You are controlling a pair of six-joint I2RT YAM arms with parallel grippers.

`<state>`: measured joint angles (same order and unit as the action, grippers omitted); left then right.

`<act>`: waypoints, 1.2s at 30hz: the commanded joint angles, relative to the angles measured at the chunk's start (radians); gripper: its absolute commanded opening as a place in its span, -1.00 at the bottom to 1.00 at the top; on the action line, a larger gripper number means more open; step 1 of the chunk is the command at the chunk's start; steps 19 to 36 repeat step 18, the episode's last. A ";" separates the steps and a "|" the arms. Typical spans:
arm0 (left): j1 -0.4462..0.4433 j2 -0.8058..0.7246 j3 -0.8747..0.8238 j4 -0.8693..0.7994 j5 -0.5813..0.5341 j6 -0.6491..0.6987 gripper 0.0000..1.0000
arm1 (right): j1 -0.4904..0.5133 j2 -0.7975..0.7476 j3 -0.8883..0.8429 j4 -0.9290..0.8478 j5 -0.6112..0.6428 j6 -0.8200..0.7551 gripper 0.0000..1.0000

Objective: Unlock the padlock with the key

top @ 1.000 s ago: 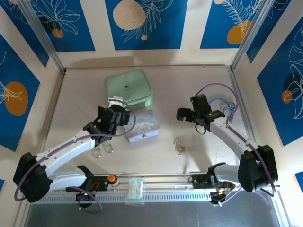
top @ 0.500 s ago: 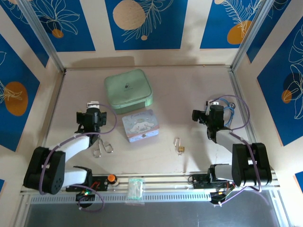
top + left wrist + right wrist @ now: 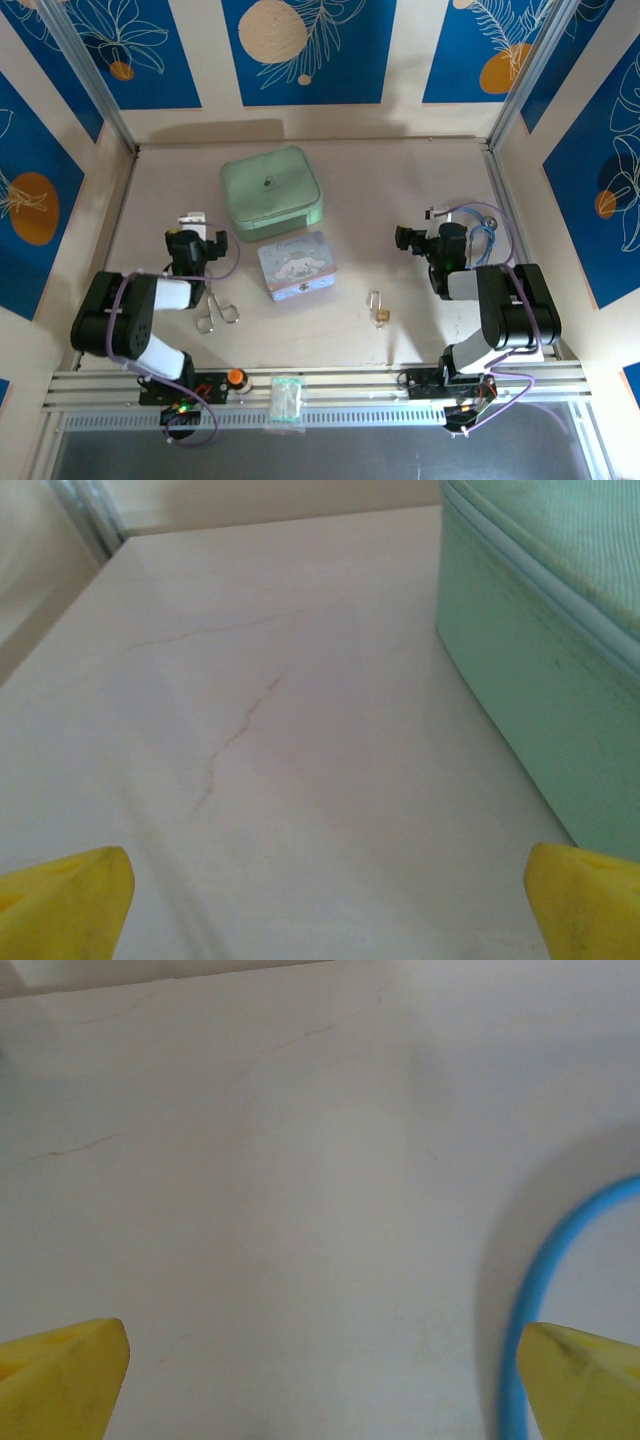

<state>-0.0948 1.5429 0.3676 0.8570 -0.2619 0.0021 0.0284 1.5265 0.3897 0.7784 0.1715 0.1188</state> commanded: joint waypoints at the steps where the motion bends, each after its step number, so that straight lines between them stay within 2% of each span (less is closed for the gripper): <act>1: 0.013 0.008 -0.008 0.088 0.076 0.009 0.99 | -0.017 -0.003 0.021 0.048 -0.029 -0.013 0.99; 36: 0.012 0.024 -0.005 0.109 0.076 0.016 0.99 | -0.017 -0.006 0.024 0.037 -0.035 -0.014 0.99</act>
